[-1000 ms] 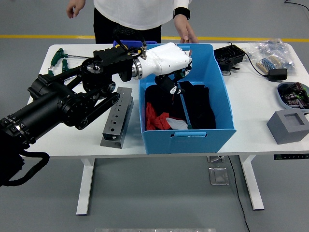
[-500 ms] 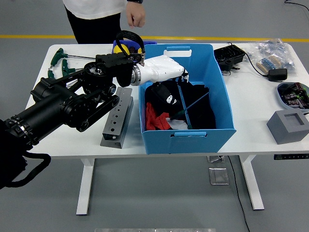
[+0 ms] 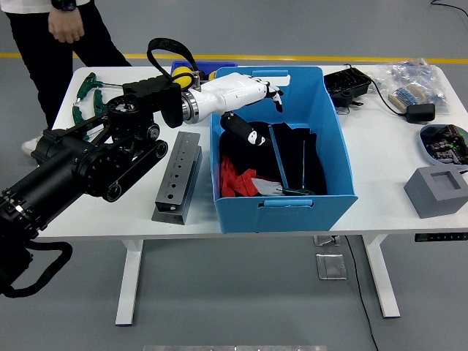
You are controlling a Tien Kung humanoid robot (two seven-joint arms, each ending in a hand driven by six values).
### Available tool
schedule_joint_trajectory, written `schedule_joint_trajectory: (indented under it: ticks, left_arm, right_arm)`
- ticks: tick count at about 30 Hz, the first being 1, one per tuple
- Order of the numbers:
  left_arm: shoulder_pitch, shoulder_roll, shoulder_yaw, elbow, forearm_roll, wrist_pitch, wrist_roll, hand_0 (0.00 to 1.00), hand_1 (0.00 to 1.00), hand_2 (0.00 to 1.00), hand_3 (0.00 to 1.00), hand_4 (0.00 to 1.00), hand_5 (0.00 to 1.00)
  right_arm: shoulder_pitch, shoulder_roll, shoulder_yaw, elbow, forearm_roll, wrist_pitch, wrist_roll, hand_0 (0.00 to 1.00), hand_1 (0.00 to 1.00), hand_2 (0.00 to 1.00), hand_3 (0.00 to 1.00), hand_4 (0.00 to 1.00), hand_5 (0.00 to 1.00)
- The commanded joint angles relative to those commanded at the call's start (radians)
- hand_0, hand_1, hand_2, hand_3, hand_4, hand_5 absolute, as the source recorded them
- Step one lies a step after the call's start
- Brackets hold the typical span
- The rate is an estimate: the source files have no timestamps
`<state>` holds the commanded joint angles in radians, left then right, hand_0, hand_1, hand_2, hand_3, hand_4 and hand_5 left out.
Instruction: Lift tool from toolbox,place it in box,lift tool from toolbox,place it in box
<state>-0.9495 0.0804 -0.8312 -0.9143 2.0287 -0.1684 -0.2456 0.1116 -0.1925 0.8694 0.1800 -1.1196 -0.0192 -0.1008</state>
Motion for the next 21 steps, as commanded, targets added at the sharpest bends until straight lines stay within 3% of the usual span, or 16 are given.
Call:
schedule_joint_trajectory:
  ticks: [3, 5, 9, 11, 16, 18, 21]
  left_arm:
    - [0.064, 0.009, -0.098, -0.07, -0.058, -0.014, 0.031, 0.801, 0.846, 0.904, 0.7, 0.887, 0.517]
    - [0.114, 0.018, -0.157, -0.118, -0.121, -0.018, 0.057, 0.743, 0.798, 0.847, 0.682, 0.878, 0.536]
    - [0.248, 0.036, -0.275, -0.22, -0.285, -0.009, 0.134, 0.743, 0.798, 0.847, 0.682, 0.878, 0.536]
    - [0.316, 0.048, -0.323, -0.268, -0.362, 0.006, 0.188, 0.719, 0.742, 0.795, 0.664, 0.859, 0.534]
    - [0.491, 0.066, -0.455, -0.387, -0.394, -0.006, 0.277, 0.713, 0.733, 0.792, 0.673, 0.856, 0.552]
    - [0.567, 0.055, -0.518, -0.425, -0.432, 0.014, 0.293, 0.713, 0.733, 0.792, 0.673, 0.856, 0.552]
    - [0.673, 0.037, -0.586, -0.467, -0.516, 0.104, 0.306, 0.713, 0.733, 0.792, 0.673, 0.856, 0.552]
  right_arm:
    - [0.0, -0.001, -0.002, 0.0, 0.004, 0.0, 0.002, 0.693, 0.685, 0.772, 0.636, 0.882, 0.722]
    - [-0.001, 0.0, -0.002, 0.0, 0.009, -0.002, 0.003, 0.693, 0.685, 0.772, 0.635, 0.882, 0.721]
    - [-0.005, 0.001, -0.001, 0.0, 0.018, -0.004, 0.005, 0.693, 0.685, 0.772, 0.635, 0.882, 0.721]
    - [-0.009, 0.004, 0.005, 0.0, 0.017, -0.006, 0.004, 0.693, 0.686, 0.772, 0.634, 0.881, 0.721]
    - [-0.019, 0.009, 0.012, 0.0, 0.029, -0.014, 0.006, 0.685, 0.685, 0.769, 0.632, 0.88, 0.721]
    - [-0.022, 0.01, 0.016, 0.0, 0.027, -0.017, 0.007, 0.685, 0.685, 0.769, 0.632, 0.88, 0.721]
    - [-0.03, 0.011, 0.029, 0.0, 0.016, -0.017, 0.006, 0.685, 0.685, 0.769, 0.632, 0.88, 0.721]
